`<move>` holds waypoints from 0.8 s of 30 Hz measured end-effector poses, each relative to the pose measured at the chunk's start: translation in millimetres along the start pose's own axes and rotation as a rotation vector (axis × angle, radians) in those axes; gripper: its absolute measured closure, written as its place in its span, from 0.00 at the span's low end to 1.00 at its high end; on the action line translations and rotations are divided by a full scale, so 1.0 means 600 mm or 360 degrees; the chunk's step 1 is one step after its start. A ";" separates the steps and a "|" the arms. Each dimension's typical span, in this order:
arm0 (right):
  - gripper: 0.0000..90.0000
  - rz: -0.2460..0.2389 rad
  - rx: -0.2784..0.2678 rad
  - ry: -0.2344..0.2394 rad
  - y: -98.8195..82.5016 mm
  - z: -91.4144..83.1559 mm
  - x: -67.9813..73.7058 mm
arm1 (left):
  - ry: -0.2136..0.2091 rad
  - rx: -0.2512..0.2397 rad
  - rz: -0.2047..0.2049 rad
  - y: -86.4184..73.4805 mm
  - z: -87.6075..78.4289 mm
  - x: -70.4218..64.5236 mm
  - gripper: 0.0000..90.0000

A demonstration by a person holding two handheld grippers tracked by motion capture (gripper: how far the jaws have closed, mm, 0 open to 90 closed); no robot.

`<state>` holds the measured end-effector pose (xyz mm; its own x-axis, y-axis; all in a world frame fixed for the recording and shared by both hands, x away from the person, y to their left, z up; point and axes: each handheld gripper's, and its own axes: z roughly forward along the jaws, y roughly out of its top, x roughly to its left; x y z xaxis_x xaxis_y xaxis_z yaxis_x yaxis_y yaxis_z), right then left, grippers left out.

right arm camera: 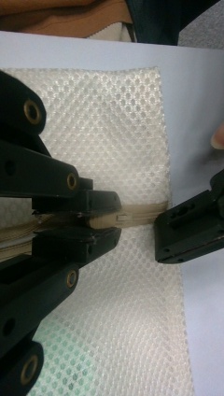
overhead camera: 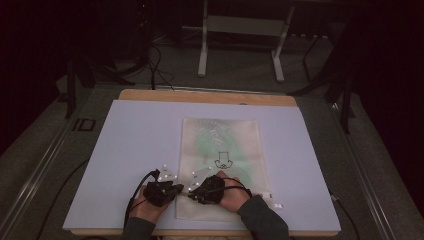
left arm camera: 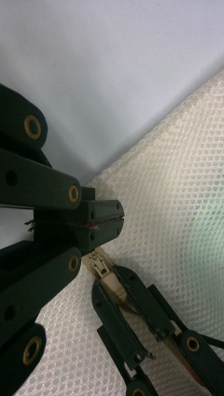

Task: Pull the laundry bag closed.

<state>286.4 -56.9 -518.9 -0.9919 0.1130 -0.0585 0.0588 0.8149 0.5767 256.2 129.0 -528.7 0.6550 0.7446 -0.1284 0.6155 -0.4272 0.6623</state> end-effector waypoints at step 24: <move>0.92 -0.0031 0.0062 -0.0019 -0.015 -0.018 0.002 | 0.0001 0.0006 -0.0002 0.000 0.000 0.000 1.00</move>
<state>283.6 -70.3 -515.1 -0.9915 0.1036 -0.0791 0.0443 0.8385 0.5432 256.5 129.1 -528.4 0.6539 0.7455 -0.1287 0.6181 -0.4283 0.6592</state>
